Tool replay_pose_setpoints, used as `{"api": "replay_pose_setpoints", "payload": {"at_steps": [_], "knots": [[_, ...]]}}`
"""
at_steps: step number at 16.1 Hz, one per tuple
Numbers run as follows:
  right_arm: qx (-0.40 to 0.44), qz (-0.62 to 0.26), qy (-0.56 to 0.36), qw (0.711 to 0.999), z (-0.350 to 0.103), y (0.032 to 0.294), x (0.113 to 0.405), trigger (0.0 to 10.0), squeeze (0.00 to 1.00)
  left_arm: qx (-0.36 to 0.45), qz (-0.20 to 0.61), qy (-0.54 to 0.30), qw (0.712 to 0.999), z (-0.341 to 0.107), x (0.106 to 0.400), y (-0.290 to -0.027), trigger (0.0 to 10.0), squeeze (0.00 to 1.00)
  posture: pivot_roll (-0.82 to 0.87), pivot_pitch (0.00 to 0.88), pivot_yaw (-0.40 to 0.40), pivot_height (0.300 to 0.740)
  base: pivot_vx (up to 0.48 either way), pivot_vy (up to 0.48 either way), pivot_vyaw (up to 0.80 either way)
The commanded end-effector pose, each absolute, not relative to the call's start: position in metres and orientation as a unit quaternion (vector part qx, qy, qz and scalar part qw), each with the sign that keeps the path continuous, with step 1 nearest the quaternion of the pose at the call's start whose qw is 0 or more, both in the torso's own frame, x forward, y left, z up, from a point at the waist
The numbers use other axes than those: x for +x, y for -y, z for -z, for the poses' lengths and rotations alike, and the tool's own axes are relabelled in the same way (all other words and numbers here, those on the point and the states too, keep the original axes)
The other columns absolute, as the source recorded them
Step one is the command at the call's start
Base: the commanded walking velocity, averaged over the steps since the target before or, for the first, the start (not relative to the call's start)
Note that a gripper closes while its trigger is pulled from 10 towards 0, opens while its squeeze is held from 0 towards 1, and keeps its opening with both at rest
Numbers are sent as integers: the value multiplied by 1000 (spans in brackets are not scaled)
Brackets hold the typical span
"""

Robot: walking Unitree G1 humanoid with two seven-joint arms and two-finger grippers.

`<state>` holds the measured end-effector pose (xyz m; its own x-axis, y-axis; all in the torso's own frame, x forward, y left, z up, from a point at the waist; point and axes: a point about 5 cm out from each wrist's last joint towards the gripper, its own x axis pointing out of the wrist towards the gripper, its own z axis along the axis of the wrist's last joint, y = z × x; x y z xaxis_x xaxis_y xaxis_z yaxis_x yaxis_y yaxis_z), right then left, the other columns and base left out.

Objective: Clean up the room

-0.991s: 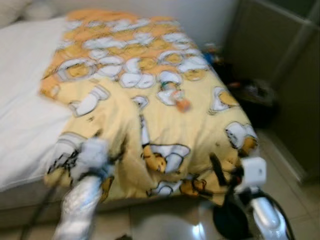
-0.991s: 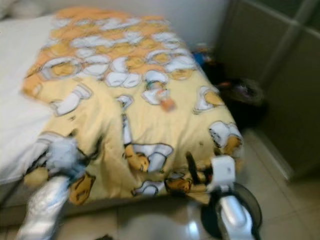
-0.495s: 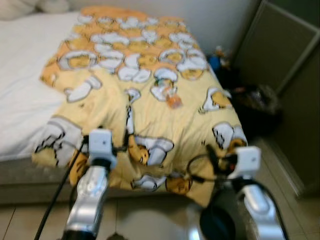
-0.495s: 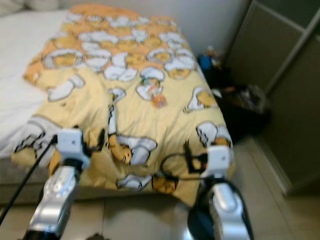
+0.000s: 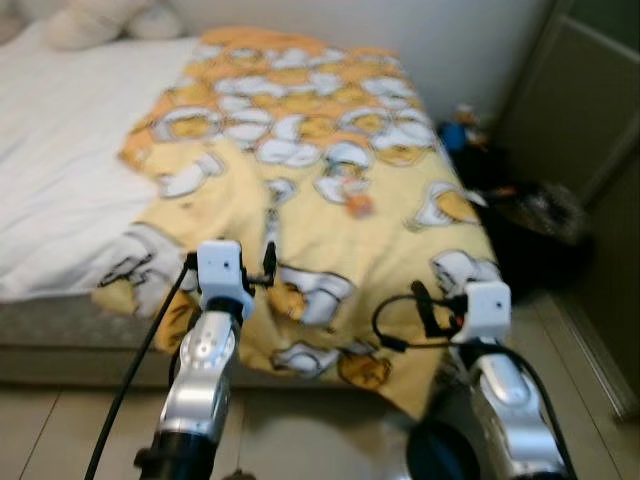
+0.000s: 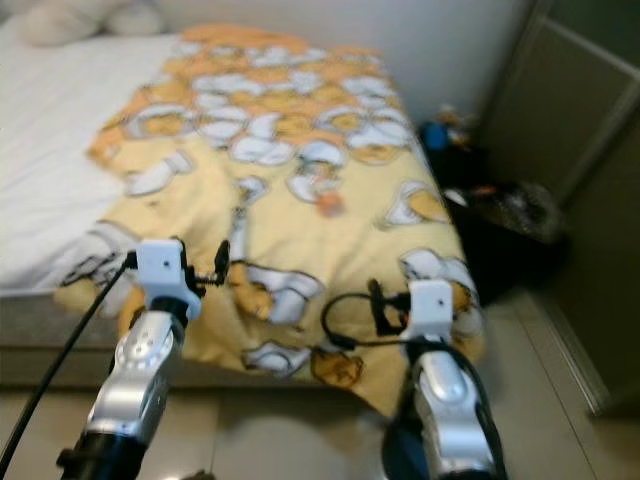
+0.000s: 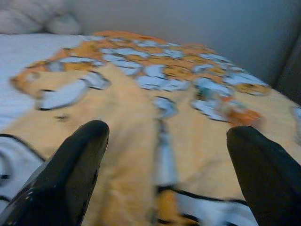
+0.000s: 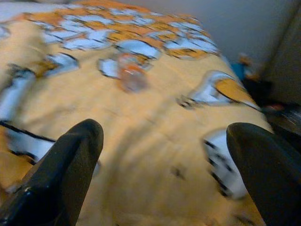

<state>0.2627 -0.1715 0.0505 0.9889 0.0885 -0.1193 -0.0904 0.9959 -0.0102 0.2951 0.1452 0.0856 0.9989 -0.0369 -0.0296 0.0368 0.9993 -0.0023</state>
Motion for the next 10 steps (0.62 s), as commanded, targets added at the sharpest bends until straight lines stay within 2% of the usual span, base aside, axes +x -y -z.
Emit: {"api": "replay_pose_setpoints", "payload": {"at_steps": [1,8,10], "knots": [[-14,-37,-59,997,-51,177,263,10000,0,0,20,-16,1000,-87,299,-145,10000,0,44,0,-33,740,480,0,638],[-14,-14,-51,999,-56,183,270,10000,0,28,48,1,998,-97,313,-146,10000,0,45,0,-33,740,480,0,608],[0,6,-43,999,-58,187,271,10000,0,48,65,10,997,-100,314,-142,10000,0,42,0,-29,740,480,0,0]]}}
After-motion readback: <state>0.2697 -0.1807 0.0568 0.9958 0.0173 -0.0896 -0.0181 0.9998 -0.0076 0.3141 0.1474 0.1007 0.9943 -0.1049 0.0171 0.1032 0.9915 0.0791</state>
